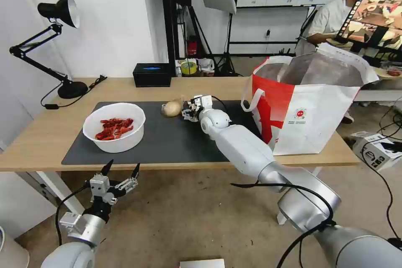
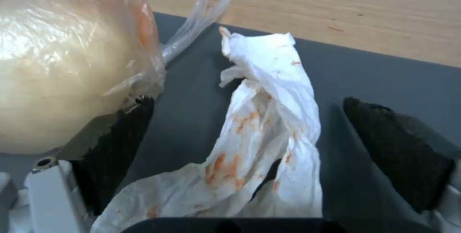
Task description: Pick up the trash from the table and place it into the takeout bag.
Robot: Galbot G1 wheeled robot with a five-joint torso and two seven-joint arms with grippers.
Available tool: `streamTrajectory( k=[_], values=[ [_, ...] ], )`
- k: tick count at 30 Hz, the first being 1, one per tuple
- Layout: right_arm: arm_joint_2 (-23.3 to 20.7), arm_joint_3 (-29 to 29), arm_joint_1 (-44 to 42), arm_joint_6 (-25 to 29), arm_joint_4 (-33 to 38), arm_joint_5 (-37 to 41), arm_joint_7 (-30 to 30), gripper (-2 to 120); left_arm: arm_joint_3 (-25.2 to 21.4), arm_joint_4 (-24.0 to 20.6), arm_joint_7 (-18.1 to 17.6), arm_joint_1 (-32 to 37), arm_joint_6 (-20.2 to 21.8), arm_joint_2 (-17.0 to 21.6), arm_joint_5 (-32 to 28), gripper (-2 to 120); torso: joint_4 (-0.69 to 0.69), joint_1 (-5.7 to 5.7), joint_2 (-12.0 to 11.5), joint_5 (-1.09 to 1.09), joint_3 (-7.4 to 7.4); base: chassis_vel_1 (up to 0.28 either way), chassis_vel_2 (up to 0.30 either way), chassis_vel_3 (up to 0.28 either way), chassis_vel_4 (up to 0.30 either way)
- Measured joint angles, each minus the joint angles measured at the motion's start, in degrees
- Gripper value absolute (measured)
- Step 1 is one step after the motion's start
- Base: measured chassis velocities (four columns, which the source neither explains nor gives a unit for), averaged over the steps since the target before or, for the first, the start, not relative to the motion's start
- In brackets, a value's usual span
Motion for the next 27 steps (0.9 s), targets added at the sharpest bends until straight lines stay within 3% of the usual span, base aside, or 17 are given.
streamTrajectory(
  k=[5, 7, 11, 13, 23, 27],
  values=[
    [0.1, 0.1, 0.0, 0.2, -0.3, 0.0, -0.3, 84, 0.1, 0.0, 0.0, 0.1, 0.0, -0.1, 0.0, 100, 0.00, 0.00, 0.0, 0.00, 0.00, 0.000, 0.000, 0.000, 0.000],
    [0.0, 0.1, 0.0, 0.2, -0.3, 0.0, -0.4, 72, 0.1, -0.1, 0.0, 0.1, 0.0, 0.0, 0.0, 100, 0.00, 0.00, 0.0, 0.00, 0.00, 0.000, 0.000, 0.000, 0.000],
    [-0.2, 0.1, 0.0, 0.2, -0.2, 0.2, -0.4, 63, 0.1, -0.2, 0.0, 0.2, 0.0, 0.1, 0.0, 100, 0.00, 0.00, 0.0, 0.00, 0.00, 0.000, 0.000, 0.000, 0.000],
    [-0.2, 0.1, 0.0, 0.2, -0.1, 0.3, -0.4, 51, 0.1, -0.4, 0.0, 0.2, 0.0, 0.1, 0.0, 100, 0.00, 0.00, 0.0, 0.00, 0.00, 0.000, 0.000, 0.000, 0.000],
    [-0.6, 0.0, -0.1, 0.5, 0.2, 0.4, -0.6, 19, 0.2, -0.4, 0.0, 0.2, 0.0, 0.0, 0.0, 100, 0.00, 0.00, 0.0, 0.00, 0.00, 0.000, 0.000, 0.000, 0.000],
    [-1.1, 0.3, -0.8, 1.1, 1.6, 0.5, -0.7, 2, 0.2, -0.4, 0.0, 0.0, 0.0, 0.1, -0.1, 100, 0.00, 0.00, 0.0, 0.00, 0.00, 0.000, 0.000, 0.000, 0.000]
  ],
)
